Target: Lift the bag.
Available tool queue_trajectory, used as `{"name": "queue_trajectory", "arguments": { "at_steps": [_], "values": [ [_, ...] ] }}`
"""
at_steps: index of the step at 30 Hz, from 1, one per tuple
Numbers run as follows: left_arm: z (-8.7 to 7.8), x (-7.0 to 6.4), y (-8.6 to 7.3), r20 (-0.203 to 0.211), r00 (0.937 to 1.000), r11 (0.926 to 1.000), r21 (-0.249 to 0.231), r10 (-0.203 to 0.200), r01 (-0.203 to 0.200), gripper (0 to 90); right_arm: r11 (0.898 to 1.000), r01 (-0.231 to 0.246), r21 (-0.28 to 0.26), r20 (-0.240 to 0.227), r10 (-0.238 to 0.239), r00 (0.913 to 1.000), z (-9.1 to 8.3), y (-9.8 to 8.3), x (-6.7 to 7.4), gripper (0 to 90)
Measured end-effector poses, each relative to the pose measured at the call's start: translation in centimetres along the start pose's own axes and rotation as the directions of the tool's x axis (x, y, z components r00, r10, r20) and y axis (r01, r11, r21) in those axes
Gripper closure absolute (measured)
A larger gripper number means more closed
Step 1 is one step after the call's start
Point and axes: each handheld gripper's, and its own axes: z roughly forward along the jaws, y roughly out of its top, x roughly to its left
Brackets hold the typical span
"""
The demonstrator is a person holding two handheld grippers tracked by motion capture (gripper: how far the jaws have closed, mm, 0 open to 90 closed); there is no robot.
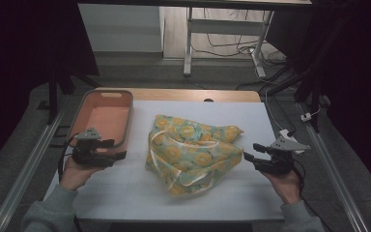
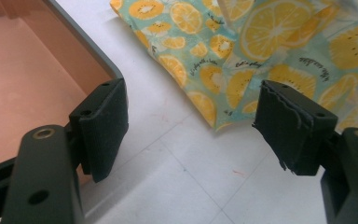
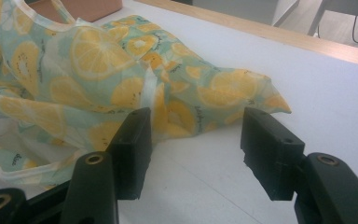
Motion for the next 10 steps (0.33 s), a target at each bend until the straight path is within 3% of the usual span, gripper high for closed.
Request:
{"name": "queue_trajectory", "arguments": {
  "at_steps": [10],
  "values": [
    [-0.18, 0.04, -0.01, 0.003, 1.0000, 0.9999, -0.014, -0.007, 0.007, 25.7, 1.000, 0.009, -0.021, -0.011, -0.009, 0.9999, -0.30, 0.06, 0.21, 44.3]
  ]
}}
